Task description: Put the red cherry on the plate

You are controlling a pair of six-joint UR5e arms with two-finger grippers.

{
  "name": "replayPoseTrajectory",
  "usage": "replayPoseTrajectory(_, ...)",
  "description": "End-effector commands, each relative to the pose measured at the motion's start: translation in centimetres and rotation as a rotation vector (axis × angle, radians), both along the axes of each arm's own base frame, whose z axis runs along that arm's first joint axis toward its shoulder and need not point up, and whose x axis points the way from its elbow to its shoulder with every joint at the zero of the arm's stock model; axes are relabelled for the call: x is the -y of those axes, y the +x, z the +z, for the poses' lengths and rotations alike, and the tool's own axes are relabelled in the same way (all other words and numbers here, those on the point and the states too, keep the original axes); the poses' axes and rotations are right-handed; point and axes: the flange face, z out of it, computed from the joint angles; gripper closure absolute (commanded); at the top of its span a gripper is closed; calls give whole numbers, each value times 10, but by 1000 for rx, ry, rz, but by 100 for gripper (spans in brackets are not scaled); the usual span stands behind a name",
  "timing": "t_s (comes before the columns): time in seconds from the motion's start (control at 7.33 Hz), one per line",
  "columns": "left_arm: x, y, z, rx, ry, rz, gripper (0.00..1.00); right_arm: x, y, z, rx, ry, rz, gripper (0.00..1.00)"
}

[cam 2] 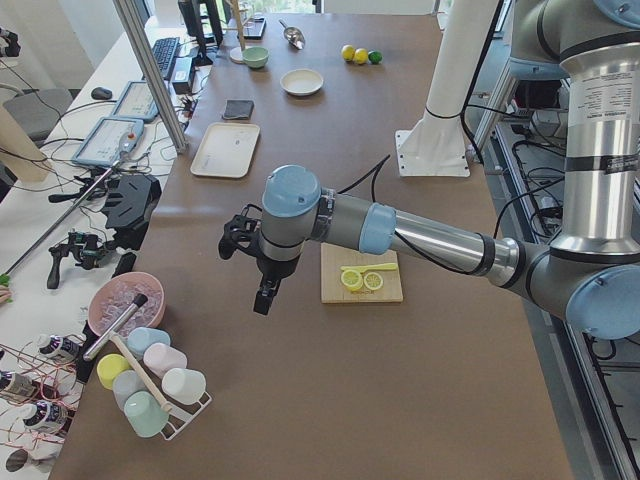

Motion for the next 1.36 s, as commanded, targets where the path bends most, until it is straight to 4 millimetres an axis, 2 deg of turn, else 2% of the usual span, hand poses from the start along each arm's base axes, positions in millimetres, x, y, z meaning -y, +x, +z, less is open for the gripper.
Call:
replayPoseTrajectory(0.0, 21, -12, 7, 13, 73, -61, 2, 13, -10, -18, 1, 131, -6, 0)
replayPoseTrajectory(0.14, 18, -10, 2, -26, 69, -80, 2, 29, -16, -29, 11, 102, 15, 0)
replayPoseTrajectory(0.27, 21, -9, 5, -33, 99, -80, 2, 37, -54, -31, 51, 0, 41, 0)
replayPoseTrajectory(0.41, 23, -6, 7, -33, 133, -74, 2, 53, -96, -38, 93, -73, 63, 0)
replayPoseTrajectory(0.55, 26, 4, 13, -42, 111, -69, 2, 61, -137, -43, 107, -128, 53, 0)
replayPoseTrajectory(0.68, 30, 22, 13, -45, 111, -34, 2, 65, -175, -44, 90, -158, 81, 0)
replayPoseTrajectory(0.82, 31, 27, 13, -47, 111, -24, 2, 63, -214, -37, 86, -171, 130, 2)
replayPoseTrajectory(0.95, 31, 27, 13, -47, 111, -24, 2, 61, -245, -17, 112, -188, 155, 2)
replayPoseTrajectory(1.09, 31, 27, 13, -45, 110, -25, 2, 60, -249, 14, 136, -185, 166, 5)
replayPoseTrajectory(1.23, 30, 27, 12, -47, 112, -24, 2, 58, -255, 42, 170, -214, 201, 12)
